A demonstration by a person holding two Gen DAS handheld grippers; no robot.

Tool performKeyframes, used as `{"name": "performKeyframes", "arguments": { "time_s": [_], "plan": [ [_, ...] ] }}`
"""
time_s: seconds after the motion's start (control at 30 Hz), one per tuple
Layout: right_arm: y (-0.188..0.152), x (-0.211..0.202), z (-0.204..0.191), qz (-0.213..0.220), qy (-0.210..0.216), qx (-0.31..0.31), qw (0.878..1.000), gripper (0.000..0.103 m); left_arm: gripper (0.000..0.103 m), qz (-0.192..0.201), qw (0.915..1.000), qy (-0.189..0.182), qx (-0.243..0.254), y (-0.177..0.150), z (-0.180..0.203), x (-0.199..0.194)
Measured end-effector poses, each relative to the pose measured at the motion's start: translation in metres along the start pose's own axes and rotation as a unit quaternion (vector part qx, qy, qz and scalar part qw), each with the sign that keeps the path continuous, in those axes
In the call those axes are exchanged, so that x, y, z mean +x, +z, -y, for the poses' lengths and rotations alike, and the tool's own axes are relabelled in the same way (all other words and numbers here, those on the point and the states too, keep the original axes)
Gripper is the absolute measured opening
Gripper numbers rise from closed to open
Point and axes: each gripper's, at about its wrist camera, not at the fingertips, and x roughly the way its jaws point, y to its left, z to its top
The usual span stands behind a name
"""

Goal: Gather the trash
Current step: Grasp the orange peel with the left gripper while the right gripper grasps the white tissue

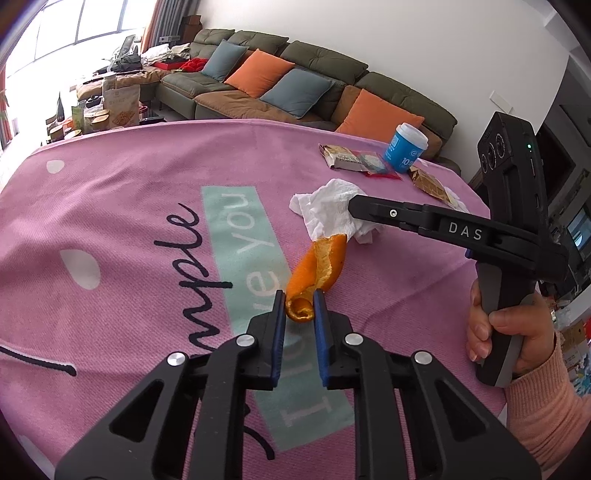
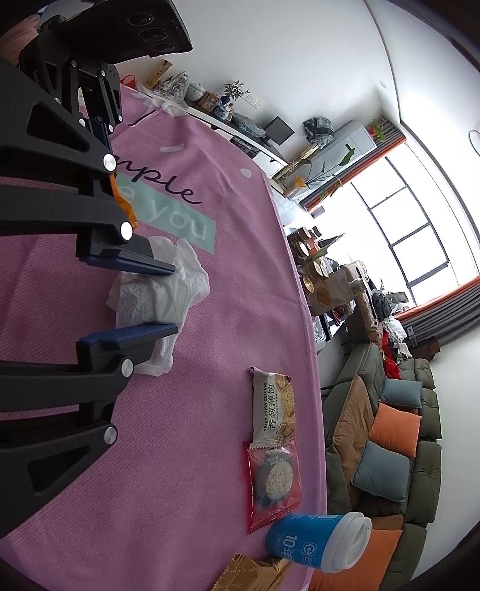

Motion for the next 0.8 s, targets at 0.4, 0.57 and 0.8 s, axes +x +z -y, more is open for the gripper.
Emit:
{"name": "performKeyframes", "arguments": {
  "time_s": [0.4, 0.57, 0.8],
  "plan": [
    [-0.006, -0.016, 0.000, 0.021, 0.011, 0.009, 1.000, 0.022, 0.013, 0.019, 0.9996, 0.010, 0.019, -0.007, 0.007, -0.019],
    [-0.008, -0.022, 0.000, 0.028, 0.017, 0.013, 0.999, 0.022, 0.013, 0.026, 0.9994, 0.013, 0.018, -0.011, 0.007, -0.028],
    [-0.012, -0.028, 0.000, 0.036, 0.025, 0.018, 0.999, 0.022, 0.013, 0.033, 0.9993, 0.014, 0.011, -0.017, 0.003, -0.039]
  ]
}}
